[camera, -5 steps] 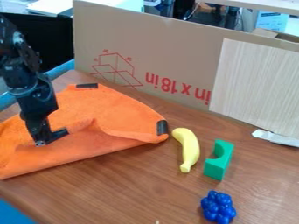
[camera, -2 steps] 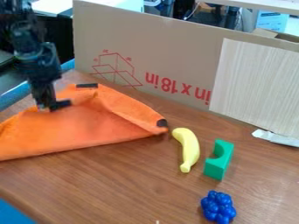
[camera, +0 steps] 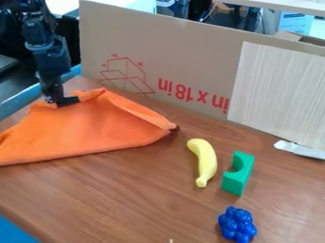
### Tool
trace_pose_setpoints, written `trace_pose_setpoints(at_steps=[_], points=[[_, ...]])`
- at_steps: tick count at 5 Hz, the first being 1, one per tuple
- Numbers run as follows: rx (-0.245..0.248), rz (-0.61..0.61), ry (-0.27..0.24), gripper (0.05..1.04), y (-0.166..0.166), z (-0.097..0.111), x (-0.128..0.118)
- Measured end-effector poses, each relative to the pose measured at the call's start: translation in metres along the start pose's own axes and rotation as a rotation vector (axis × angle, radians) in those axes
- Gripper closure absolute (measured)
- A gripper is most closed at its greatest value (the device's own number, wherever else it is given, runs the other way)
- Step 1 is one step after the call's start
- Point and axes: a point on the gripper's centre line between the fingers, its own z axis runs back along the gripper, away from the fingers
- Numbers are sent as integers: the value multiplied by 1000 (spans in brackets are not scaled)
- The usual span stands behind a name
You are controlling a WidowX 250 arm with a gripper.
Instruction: Fold the cloth from the bottom right to top left
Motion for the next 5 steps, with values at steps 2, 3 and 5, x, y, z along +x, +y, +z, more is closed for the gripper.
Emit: trace_pose_setpoints(at_steps=[2, 3, 5], points=[[10, -13, 12, 1033, 27, 1, 14], [23, -23, 20, 1033, 36, 0, 19], [27, -26, 37, 1033, 57, -18, 21]])
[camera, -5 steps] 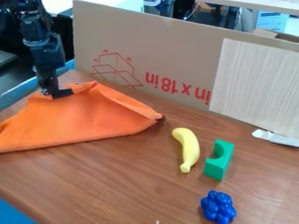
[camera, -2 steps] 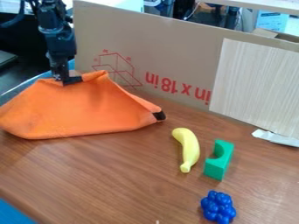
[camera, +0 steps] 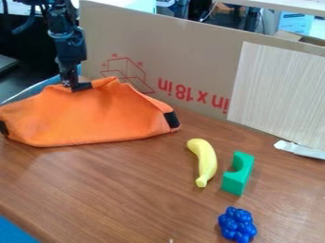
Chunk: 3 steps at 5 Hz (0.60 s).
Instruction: Fold the cloth from the bottom right to top left
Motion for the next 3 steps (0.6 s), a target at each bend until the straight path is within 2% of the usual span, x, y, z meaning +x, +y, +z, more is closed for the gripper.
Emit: trace_pose_setpoints(at_steps=[1, 2, 3], points=[[0, 0, 6, 1019, 5, -9, 1], [-17, -13, 18, 880, 5, -22, 0], [21, 5, 19, 644, 9, -26, -1]])
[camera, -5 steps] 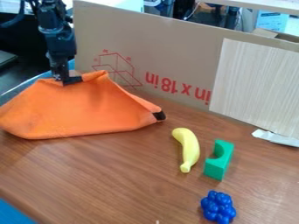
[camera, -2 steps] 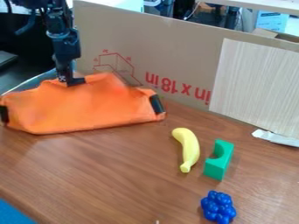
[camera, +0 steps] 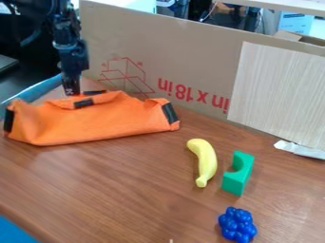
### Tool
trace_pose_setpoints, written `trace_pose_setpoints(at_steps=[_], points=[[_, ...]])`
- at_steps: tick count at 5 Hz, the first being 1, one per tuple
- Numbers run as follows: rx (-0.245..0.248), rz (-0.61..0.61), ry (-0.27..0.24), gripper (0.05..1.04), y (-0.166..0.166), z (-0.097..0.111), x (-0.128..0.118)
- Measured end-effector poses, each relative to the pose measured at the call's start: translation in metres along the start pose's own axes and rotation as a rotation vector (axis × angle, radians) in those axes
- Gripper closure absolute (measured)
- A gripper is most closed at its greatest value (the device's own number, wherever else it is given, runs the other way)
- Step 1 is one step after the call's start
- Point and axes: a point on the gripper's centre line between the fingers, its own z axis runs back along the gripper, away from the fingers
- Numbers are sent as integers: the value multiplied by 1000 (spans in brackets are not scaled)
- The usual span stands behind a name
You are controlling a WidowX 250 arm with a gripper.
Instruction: Fold the cloth from the bottom right to top left
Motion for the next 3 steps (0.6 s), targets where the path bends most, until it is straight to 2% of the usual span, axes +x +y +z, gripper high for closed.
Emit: trace_pose_setpoints(at_steps=[1, 2, 3], points=[[22, 8, -12, 340, -1, -6, 0], [43, 35, -47, 102, -2, 9, -6], [77, 74, -94, 83, -8, 49, -20]])
